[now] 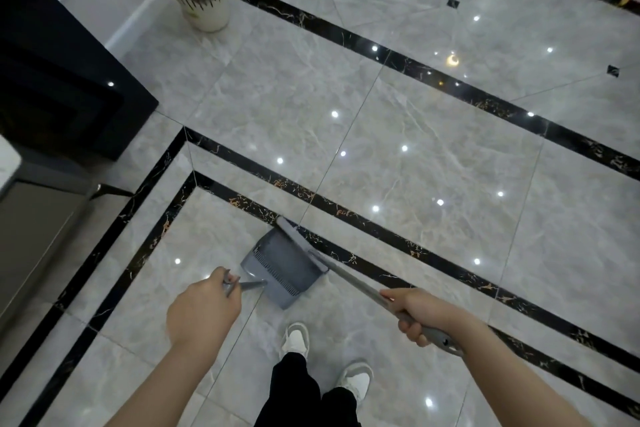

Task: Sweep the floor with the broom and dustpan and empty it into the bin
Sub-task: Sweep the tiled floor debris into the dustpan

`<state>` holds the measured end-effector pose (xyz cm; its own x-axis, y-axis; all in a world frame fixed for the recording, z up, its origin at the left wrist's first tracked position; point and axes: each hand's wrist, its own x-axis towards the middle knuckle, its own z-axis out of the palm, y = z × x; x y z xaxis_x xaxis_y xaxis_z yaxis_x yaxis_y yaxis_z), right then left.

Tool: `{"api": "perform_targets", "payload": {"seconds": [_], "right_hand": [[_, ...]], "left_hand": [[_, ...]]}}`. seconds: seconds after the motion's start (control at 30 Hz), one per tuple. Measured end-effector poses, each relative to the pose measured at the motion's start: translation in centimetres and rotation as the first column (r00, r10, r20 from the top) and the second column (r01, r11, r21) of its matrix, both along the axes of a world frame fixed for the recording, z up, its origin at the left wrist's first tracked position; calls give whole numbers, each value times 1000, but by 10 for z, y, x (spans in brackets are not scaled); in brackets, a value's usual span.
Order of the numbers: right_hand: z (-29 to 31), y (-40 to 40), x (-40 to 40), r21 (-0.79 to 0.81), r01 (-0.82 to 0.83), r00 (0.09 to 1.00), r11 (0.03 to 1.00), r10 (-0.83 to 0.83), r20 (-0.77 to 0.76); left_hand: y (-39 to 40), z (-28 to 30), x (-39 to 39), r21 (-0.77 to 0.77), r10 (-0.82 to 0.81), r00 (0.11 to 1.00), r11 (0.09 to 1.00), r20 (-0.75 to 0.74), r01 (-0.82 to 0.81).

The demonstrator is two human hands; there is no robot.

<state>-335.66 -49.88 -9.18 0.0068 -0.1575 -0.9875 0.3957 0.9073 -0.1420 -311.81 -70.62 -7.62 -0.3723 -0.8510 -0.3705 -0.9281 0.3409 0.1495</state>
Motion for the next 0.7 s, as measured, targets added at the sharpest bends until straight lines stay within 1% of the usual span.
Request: {"api": "perform_targets", "payload": {"seconds": [0.03, 0.1, 0.2, 0.3, 0.37, 0.47, 0.57, 0.63, 0.7], "right_hand": [[4, 0, -5, -6, -3, 1000, 1000, 3, 0], [10, 4, -20, -9, 42, 999, 999, -43, -14], [8, 5, -32, -4, 110, 987, 994, -110, -115], [-7, -9, -16, 12, 104, 979, 994, -100, -177], [-14, -22, 7, 2, 74, 987, 997, -72, -145], [-16, -32, 36, -36, 58, 998, 998, -58, -24], [-9, -31, 41, -40, 130, 985, 991, -124, 119], [-1, -26, 33, -31, 165, 979, 986, -160, 130], [5, -21, 25, -37, 150, 986, 988, -146, 78]], "left_hand": [[0, 0, 2, 1, 2, 1000, 1000, -7, -2], [1, -1, 5, 1, -6, 1000, 1000, -15, 6], [4, -2, 10, 6, -16, 1000, 1000, -27, 16], [5, -2, 11, -4, -19, 999, 1000, -48, 19], [4, -2, 13, -6, -30, 999, 1000, -42, 30], [6, -2, 13, -2, -30, 998, 1000, -59, 30], [5, -2, 15, 2, -26, 996, 1000, -90, 26], [1, -2, 19, 21, -24, 996, 999, -84, 26], [-4, 1, 28, 33, -13, 996, 999, -83, 16]]}}
